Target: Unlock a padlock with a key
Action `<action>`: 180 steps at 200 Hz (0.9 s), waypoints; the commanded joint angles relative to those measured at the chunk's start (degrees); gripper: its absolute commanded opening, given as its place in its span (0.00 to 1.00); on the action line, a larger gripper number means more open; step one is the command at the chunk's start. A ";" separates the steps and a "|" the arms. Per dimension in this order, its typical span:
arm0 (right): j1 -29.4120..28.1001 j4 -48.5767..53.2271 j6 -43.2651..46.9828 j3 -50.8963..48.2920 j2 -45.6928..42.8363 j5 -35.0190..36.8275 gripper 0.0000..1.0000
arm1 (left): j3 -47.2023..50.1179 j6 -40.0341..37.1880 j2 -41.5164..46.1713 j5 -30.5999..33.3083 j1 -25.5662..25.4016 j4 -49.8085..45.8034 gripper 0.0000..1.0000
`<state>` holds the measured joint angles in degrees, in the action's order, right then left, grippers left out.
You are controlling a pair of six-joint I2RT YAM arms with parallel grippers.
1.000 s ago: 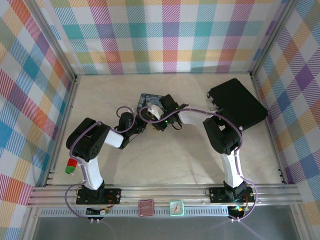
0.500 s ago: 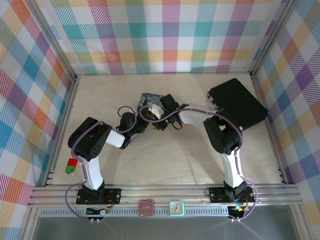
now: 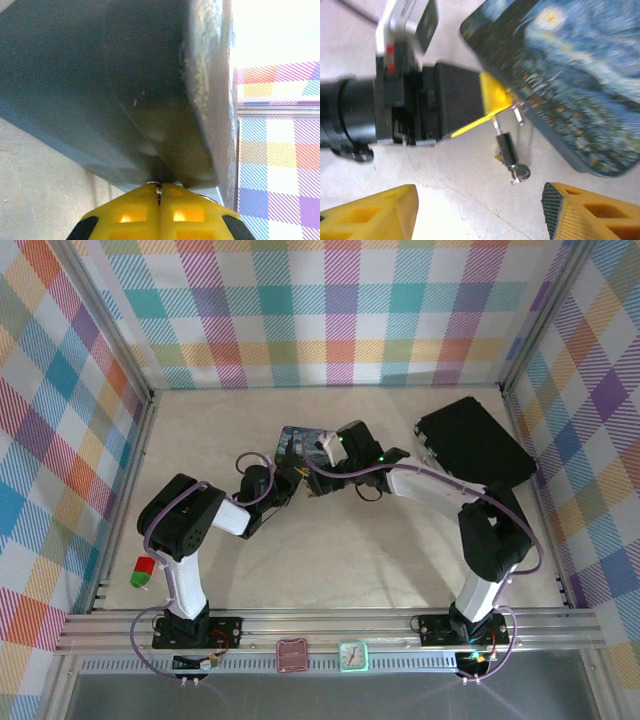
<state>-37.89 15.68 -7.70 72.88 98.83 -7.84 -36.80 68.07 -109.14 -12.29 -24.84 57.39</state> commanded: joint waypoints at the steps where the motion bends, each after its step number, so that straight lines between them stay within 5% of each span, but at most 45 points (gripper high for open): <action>1: 3.22 6.30 -15.73 6.30 2.45 10.17 0.67 | 0.41 -0.84 -0.62 0.96 0.02 0.40 0.00; 90: 3.93 4.85 -22.37 15.80 16.44 18.07 0.67 | 0.69 -0.92 -0.09 1.31 -0.03 1.32 0.00; 180: 4.13 -0.39 -32.41 4.21 15.52 20.12 0.65 | 5.19 0.70 -0.64 6.73 2.34 7.15 0.00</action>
<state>-33.98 11.79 -36.86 80.49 113.51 9.21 -33.85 68.20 -109.30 -9.69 -23.99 62.37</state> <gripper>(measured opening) 0.654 0.060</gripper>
